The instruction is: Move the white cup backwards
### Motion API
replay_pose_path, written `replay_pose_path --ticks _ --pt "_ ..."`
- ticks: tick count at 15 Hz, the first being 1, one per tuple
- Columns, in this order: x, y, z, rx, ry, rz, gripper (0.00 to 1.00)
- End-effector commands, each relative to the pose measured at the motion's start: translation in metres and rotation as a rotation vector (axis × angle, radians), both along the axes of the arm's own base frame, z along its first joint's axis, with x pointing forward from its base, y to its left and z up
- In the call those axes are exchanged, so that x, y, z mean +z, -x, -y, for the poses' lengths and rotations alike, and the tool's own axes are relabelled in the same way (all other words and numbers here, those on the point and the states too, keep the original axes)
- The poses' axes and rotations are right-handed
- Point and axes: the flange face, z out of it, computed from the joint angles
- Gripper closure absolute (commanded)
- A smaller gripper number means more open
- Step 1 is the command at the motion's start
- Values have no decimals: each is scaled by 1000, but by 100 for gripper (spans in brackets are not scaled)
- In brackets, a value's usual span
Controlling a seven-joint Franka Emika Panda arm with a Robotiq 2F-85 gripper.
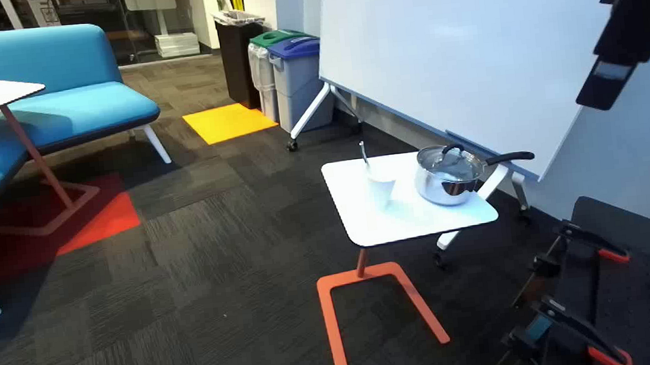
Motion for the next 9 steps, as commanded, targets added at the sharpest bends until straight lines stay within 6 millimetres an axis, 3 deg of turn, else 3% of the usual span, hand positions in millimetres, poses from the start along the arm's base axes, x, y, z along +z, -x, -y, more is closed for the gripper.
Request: replay_pose_path --ticks 1,7,9 --pt "0 0 0 0 0 -1 0" --pt "0 0 0 0 0 -1 0" --pt "3 -14 6 -60 34 75 0"
